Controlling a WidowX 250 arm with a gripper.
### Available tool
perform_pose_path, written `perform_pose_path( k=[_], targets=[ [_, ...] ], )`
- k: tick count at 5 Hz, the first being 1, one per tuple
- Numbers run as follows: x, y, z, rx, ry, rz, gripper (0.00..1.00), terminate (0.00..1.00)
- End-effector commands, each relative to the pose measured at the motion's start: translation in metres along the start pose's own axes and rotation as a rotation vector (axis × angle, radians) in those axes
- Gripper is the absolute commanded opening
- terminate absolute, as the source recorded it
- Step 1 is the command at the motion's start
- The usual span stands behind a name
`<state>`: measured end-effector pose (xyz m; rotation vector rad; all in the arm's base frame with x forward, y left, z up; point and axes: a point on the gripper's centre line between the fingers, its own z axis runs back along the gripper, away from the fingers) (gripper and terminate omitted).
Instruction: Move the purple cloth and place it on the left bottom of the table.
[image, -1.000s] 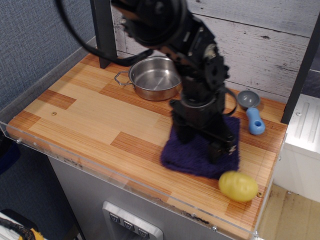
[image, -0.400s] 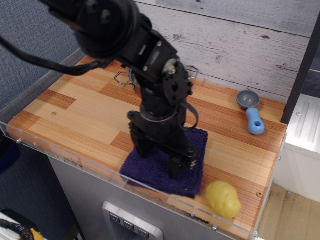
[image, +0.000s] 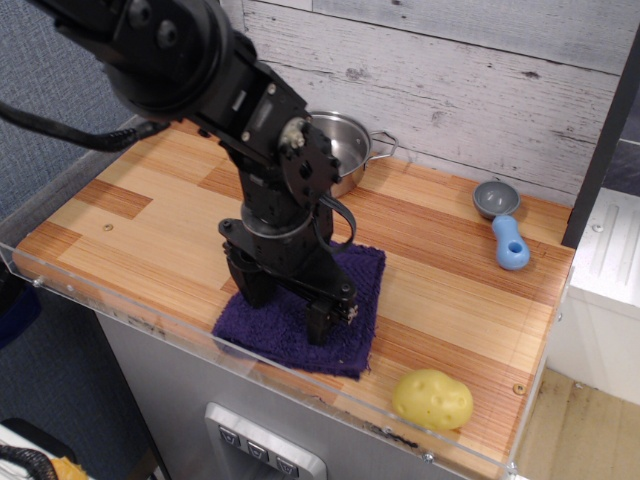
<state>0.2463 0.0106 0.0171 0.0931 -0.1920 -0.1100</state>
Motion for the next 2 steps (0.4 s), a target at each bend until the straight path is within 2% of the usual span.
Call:
perform_pose_path(
  k=[1, 2],
  targets=[
    [-0.001, 0.031, -0.013, 0.019, 0.001, 0.073, 1.0, 0.0],
    [-0.007, 0.053, -0.016, 0.027, 0.015, 0.118, 1.0, 0.0]
  ],
)
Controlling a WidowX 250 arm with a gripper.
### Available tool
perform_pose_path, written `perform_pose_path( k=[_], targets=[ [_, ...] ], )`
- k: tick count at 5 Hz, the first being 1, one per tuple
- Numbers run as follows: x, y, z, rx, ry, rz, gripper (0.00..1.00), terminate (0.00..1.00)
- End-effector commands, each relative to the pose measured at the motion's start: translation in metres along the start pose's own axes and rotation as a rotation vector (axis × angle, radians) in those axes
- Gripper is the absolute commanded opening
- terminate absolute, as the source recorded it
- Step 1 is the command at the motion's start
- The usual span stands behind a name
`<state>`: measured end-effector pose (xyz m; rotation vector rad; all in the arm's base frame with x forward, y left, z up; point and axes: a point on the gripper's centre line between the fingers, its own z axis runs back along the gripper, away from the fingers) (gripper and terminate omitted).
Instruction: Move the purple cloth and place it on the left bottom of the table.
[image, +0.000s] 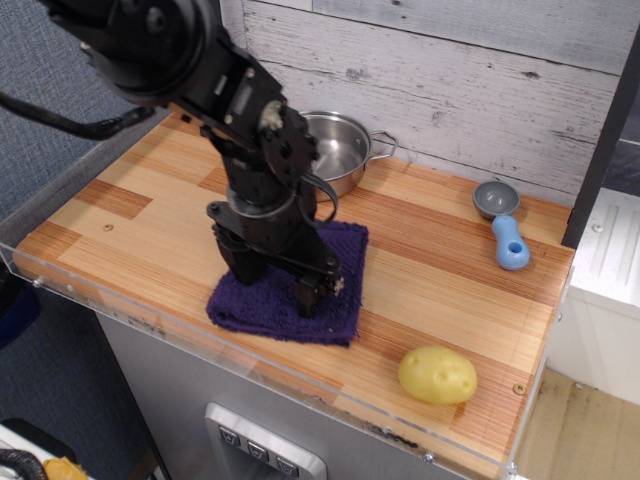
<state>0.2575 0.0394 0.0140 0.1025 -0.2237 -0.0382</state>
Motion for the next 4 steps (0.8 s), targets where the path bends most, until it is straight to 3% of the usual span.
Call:
perform_pose_path(
  k=[1, 4],
  targets=[
    [-0.016, 0.049, -0.005, 0.022, 0.041, 0.087, 1.0, 0.0],
    [-0.047, 0.123, 0.002, 0.063, 0.055, 0.245, 1.0, 0.0]
  ],
)
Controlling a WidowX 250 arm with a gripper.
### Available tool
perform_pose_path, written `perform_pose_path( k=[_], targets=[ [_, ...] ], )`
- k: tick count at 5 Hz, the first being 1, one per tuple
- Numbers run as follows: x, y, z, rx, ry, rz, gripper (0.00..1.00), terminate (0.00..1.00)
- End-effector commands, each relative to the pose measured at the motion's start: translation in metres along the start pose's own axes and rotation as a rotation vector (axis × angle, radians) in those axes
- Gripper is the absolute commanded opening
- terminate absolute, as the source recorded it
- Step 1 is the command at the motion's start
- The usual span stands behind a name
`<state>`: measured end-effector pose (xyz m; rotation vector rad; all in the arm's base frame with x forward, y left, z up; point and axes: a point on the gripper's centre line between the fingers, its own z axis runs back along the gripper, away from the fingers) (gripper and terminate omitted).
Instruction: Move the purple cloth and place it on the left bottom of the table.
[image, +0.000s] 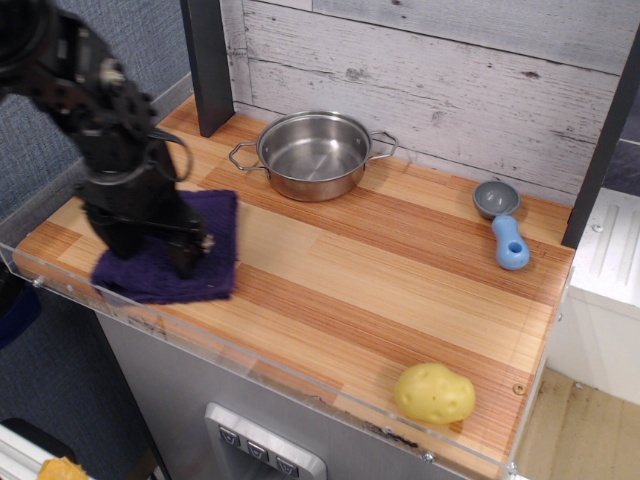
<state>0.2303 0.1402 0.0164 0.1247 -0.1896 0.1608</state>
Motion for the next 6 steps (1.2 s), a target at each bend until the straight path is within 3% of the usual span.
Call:
perform_pose_path(
  k=[1, 2, 4, 6],
  targets=[
    [-0.015, 0.047, 0.0, 0.035, 0.012, 0.095, 1.0, 0.0],
    [-0.017, 0.054, -0.002, 0.041, 0.015, 0.114, 1.0, 0.0],
    [-0.01, 0.037, -0.002, -0.02, -0.004, 0.107, 1.0, 0.0],
    [0.014, 0.021, 0.038, -0.061, -0.084, 0.115, 1.0, 0.0]
  ],
)
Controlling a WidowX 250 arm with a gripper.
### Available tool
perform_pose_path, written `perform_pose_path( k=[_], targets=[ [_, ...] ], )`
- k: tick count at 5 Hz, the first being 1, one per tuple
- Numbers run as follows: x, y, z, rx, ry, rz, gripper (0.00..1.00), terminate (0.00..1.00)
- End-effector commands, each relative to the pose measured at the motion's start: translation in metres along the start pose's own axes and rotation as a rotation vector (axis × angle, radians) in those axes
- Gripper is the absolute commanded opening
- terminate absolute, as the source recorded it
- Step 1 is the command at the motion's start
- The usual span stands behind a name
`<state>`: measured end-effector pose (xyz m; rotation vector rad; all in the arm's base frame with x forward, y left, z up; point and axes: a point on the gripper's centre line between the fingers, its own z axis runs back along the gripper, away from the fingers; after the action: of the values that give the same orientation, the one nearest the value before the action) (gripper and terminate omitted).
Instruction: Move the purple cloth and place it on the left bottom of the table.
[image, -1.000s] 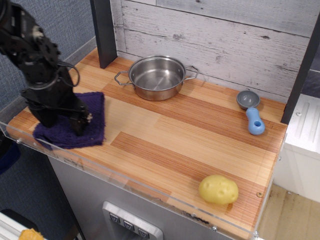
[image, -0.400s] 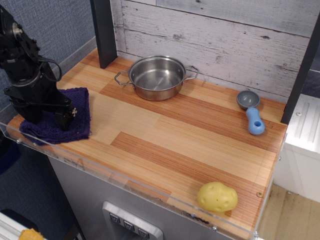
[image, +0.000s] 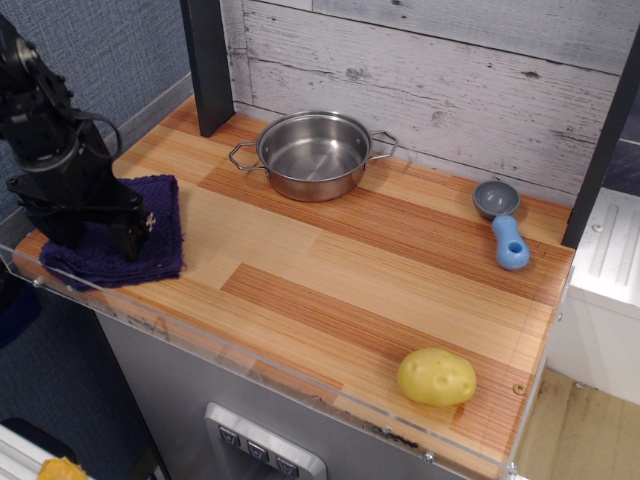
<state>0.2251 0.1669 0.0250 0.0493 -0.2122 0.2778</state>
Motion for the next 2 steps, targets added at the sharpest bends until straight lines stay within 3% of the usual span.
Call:
perform_pose_path(
  k=[1, 2],
  targets=[
    [0.017, -0.019, 0.051, -0.02, -0.106, -0.021, 1.0, 0.0],
    [0.015, -0.026, 0.071, -0.024, -0.13, -0.019, 1.0, 0.0]
  ],
)
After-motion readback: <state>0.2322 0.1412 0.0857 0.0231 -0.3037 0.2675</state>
